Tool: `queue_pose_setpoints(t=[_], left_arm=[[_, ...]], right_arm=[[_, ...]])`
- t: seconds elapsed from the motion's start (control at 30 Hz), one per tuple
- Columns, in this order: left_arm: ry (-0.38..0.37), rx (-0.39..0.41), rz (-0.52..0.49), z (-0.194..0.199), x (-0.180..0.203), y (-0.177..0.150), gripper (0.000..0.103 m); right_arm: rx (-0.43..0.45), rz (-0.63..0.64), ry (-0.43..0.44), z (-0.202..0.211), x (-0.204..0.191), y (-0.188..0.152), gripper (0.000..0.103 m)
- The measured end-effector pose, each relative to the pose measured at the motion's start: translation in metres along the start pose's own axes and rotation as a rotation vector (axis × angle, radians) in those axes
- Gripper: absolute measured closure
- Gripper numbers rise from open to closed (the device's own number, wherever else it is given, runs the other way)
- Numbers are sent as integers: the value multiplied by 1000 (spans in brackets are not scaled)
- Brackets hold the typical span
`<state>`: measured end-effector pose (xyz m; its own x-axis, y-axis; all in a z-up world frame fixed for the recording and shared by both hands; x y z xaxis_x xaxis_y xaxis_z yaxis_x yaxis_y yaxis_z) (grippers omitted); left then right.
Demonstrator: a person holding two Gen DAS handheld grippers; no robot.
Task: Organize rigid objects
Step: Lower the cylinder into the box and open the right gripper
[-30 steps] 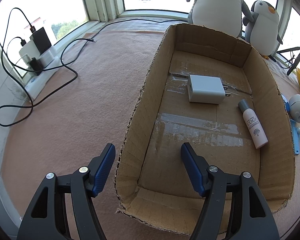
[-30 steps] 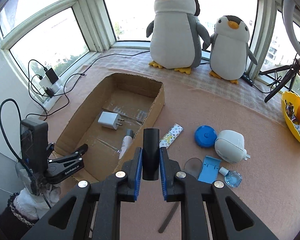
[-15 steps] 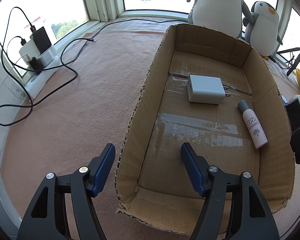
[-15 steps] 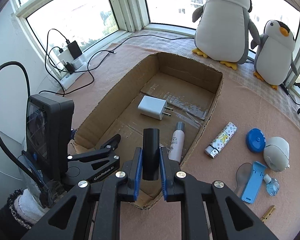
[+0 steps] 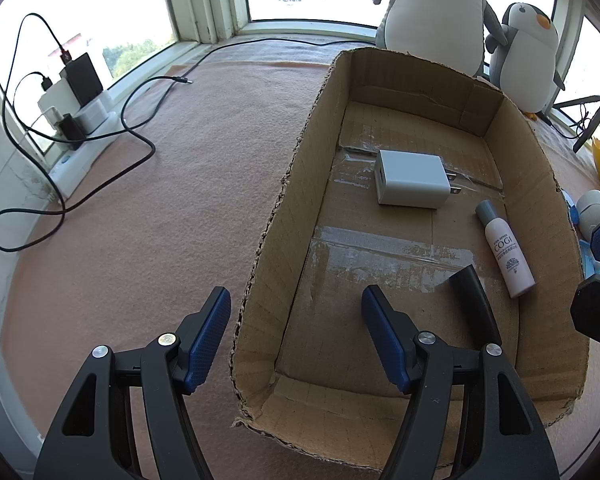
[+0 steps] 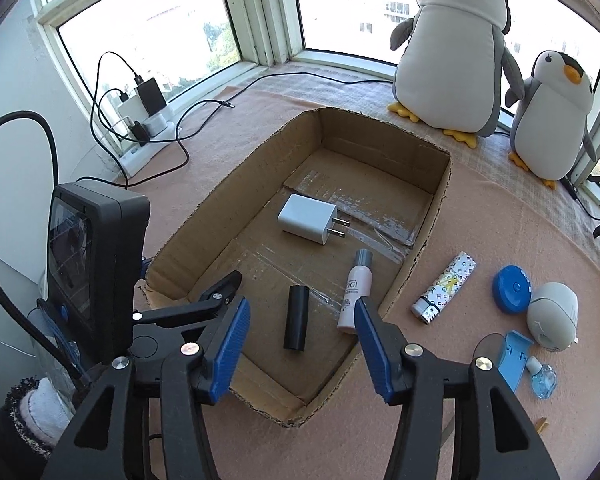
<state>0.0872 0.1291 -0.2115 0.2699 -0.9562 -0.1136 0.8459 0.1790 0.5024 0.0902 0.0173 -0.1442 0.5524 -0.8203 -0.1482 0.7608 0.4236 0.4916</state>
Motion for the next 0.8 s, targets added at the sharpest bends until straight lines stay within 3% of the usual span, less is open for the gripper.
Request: queue_pose_setpoints(t=[0.4,0.8], left_arm=[[1,-1,1,0,1,0,34],[4,-1,3,0,0,0,34]], right_arm=[[24,-21,-30,13,16,-1,39],[66,-122,-152,42,96,-4,35]])
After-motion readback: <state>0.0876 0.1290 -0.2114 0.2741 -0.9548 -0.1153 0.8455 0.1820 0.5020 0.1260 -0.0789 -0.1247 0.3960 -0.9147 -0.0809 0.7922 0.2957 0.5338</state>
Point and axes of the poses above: each gripper's, at about its wrist camera, not at the fingertips, and z roughly against the way its jaws point, x to its right, y to its top, the point moved 4 cm from there along -z, roughly the way its jaws point, and after that the axes turned 5 degrees about y, right-handed, at the moved point
